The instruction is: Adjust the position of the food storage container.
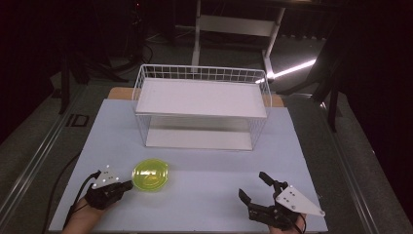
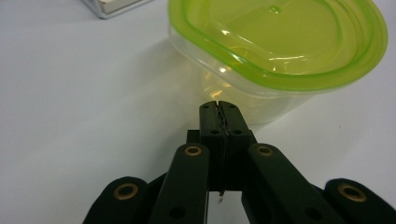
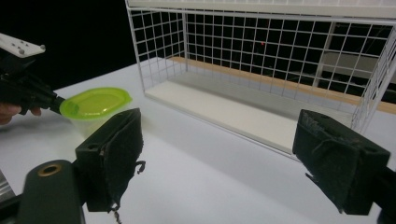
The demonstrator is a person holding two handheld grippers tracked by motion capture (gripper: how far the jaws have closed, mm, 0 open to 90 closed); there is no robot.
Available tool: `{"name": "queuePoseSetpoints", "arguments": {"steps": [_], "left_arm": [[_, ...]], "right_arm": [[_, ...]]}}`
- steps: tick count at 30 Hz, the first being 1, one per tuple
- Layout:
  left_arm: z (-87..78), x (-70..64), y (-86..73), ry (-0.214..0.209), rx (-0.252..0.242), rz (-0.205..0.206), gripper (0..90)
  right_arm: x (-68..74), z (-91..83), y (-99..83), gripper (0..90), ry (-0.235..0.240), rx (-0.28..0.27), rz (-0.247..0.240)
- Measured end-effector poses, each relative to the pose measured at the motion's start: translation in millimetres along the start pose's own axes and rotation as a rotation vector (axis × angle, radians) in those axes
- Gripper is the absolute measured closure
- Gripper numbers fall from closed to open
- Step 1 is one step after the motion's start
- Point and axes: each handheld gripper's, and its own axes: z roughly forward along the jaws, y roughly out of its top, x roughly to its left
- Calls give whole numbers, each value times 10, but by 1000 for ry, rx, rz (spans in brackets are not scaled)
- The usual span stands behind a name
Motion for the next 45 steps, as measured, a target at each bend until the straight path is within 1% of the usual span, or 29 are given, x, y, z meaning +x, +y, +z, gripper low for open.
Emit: {"name": "queuePoseSetpoints", "arguments": {"steps": [2, 3, 4, 7, 9, 11, 13, 14, 16, 18, 21, 30, 33, 35, 38, 40, 41, 45], "left_arm": [[28, -5, 13, -10, 4, -12, 900], [45, -15, 24, -16, -3, -22, 900], [50, -19, 33, -18, -4, -22, 900], [83, -51, 70, -18, -1, 3, 900], [128, -69, 102, -27, 4, -1, 900], [175, -92, 136, -29, 16, 11, 900], [222, -119, 167, -41, 25, 15, 900], [250, -141, 184, -37, 27, 23, 900], [303, -169, 221, -46, 31, 20, 900], [355, -201, 274, -50, 34, 33, 900], [442, -229, 341, -46, 35, 39, 900], [599, -264, 458, -56, 28, 37, 900], [613, -264, 472, -75, 9, 27, 900], [581, -267, 466, -65, 13, 40, 900], [508, -245, 459, -49, 5, 33, 900], [500, -225, 463, -48, 4, 22, 900], [510, -209, 468, -48, 1, 13, 900], [601, -197, 497, -58, 4, -11, 900]], "right_arm": [[-4, 2, -11, 158, 0, 11, 2], [-8, 6, -16, 158, 2, 14, 5], [-10, 8, -19, 158, 1, 19, 5], [-5, 6, -23, 158, 7, 22, 4], [-2, 11, -24, 158, 8, 24, 3], [-4, 18, -25, 158, 9, 26, 5], [-1, 20, -25, 158, 11, 26, 3], [2, 19, -24, 158, 11, 27, 2], [9, 18, -24, 158, 13, 29, -1], [10, 18, -23, 158, 15, 30, -4], [13, 26, -30, 158, 20, 29, 4], [40, 69, -51, 158, 39, 45, -1], [51, 64, -52, 158, 43, 47, -8], [48, 67, -64, 158, 39, 57, -22], [25, 77, -70, 158, 37, 58, -7], [21, 86, -65, 159, 37, 54, 1], [24, 88, -63, 158, 37, 54, 2], [51, 87, -64, 158, 43, 60, -21]]}}
